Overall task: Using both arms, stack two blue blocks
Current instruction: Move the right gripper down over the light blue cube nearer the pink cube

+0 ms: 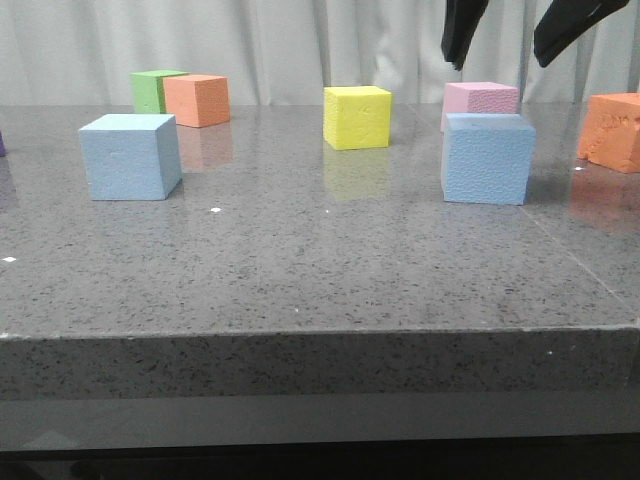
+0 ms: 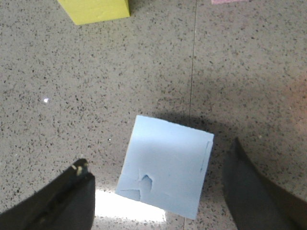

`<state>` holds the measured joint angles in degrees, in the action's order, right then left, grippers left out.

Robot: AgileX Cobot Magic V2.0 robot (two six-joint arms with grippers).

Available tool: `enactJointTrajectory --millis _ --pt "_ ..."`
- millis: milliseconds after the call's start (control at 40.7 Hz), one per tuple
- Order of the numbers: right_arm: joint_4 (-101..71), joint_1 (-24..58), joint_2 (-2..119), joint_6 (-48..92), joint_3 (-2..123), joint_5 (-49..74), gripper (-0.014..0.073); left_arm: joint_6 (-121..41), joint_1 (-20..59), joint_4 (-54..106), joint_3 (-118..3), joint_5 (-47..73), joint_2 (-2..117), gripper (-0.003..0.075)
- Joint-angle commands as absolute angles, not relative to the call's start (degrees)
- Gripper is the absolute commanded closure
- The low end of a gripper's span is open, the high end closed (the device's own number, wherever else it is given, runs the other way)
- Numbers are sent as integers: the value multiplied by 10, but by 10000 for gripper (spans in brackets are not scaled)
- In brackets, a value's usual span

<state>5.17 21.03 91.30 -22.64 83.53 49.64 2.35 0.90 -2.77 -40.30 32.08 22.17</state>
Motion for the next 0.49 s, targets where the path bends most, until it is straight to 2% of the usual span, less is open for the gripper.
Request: enactJointTrajectory --millis 0,49,466 --pt "63 209 890 -231 856 469 -35 26 11 -28 -418 275 230 283" --pt "62 205 891 -242 856 471 -74 26 11 -28 -418 275 230 283" --pt "80 205 946 -300 856 456 -49 26 11 -28 -418 276 230 283"
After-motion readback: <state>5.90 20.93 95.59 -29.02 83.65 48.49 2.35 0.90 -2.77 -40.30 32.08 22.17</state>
